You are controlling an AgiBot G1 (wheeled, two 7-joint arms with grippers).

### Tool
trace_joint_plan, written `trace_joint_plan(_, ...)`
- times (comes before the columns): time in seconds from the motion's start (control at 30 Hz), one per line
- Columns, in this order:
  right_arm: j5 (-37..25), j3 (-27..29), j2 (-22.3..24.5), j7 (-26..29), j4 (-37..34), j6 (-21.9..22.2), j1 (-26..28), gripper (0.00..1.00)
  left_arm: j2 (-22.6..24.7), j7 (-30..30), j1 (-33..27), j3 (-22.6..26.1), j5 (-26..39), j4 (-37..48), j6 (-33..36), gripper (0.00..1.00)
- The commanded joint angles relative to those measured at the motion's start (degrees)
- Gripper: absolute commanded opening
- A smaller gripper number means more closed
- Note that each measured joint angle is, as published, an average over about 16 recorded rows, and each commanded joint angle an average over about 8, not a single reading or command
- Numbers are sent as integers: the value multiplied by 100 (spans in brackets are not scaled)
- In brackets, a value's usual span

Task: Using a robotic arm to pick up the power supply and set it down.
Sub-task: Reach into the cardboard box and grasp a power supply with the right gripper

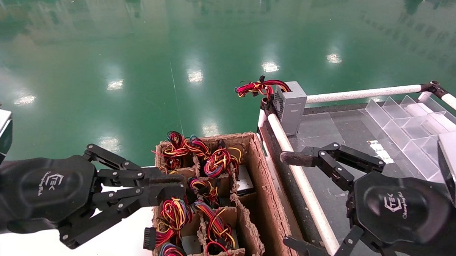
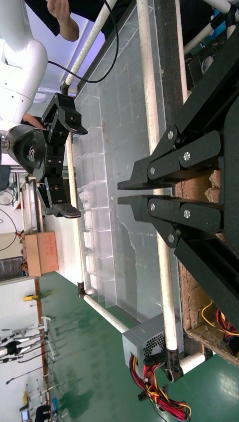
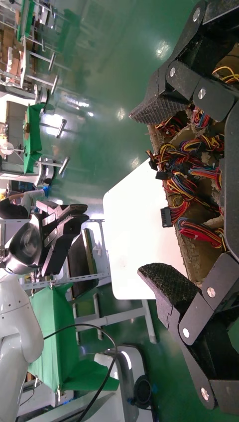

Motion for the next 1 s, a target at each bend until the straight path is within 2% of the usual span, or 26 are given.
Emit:
trace_joint_plan(0.03, 0, 0, 0, 0, 0, 0, 0, 100, 0, 0, 0, 0, 0, 0, 0, 0)
trace_joint_plan(0.1, 0, 0, 0, 0, 0, 0, 0, 100, 0, 0, 0, 0, 0, 0, 0, 0)
trace_joint_plan(0.37, 0, 0, 0, 0, 1, 0, 0, 100, 0, 0, 0, 0, 0, 0, 0, 99)
trace_joint_plan(0.6, -199, -55, -63, -49, -5, 134, 42, 100, 0, 1, -1, 1, 0, 1, 0, 100)
trace_joint_plan(1.0, -1565, -540, -668, -461, -240, 745, 537, 100, 0, 2, -2, 3, -1, 3, 1, 100)
